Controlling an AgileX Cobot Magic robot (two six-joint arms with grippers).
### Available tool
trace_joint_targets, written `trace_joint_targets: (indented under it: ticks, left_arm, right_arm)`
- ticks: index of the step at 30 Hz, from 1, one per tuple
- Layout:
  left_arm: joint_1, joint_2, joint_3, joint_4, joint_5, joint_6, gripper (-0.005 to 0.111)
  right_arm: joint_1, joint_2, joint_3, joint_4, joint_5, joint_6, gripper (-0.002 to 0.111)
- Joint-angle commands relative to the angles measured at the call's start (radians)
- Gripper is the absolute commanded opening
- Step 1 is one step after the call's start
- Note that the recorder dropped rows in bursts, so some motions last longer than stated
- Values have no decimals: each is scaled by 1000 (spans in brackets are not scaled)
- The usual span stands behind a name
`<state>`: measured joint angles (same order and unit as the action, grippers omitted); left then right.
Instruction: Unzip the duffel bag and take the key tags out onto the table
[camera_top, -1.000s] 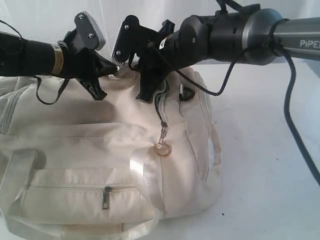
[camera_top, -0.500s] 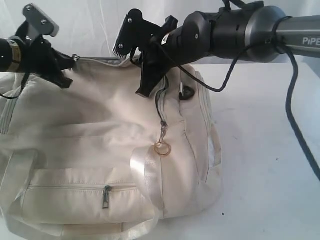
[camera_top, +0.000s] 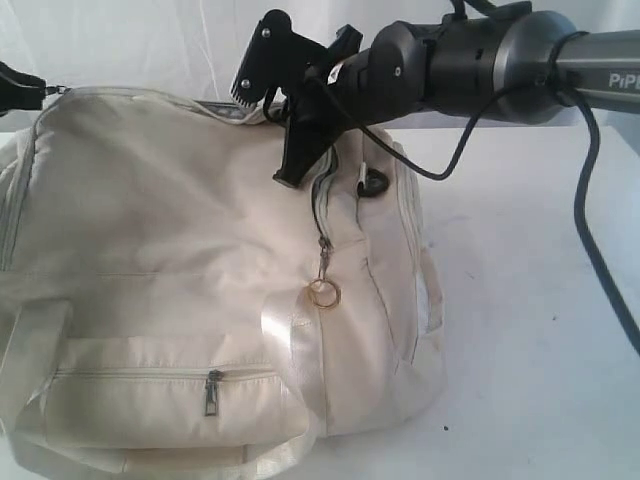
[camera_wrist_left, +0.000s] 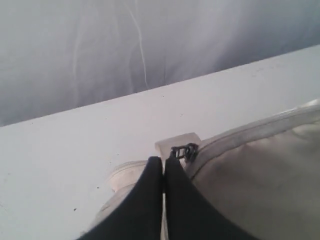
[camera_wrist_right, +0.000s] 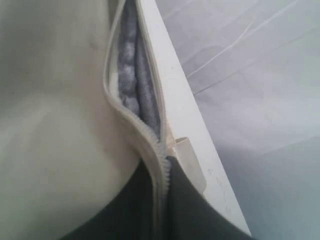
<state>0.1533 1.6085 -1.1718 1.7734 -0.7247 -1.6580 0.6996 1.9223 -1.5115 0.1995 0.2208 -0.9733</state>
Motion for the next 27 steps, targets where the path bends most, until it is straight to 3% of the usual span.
trace_joint_targets:
  ticks: [1, 10, 15, 21, 24, 27]
  left_arm:
    - [95, -73, 18, -29, -55, -173, 0]
    - [220, -115, 23, -29, -333, -378, 0]
    - [223, -130, 23, -29, -443, -453, 0]
    - [223, -130, 23, -29, -432, -427, 0]
    - [223, -130, 25, -29, -440, -408, 0]
    - [223, -130, 25, -29, -431, -388, 0]
  right_arm:
    - [-14, -13, -3, -13, -22, 15, 0]
    - [-14, -13, -3, -13, -28, 15, 0]
    - [-14, -13, -3, -13, -33, 20, 0]
    - [-14, -18, -3, -13, -84, 103, 1]
    - [-14, -29, -3, -13, -92, 105, 13]
    - [-12, -46, -3, -13, -103, 105, 33]
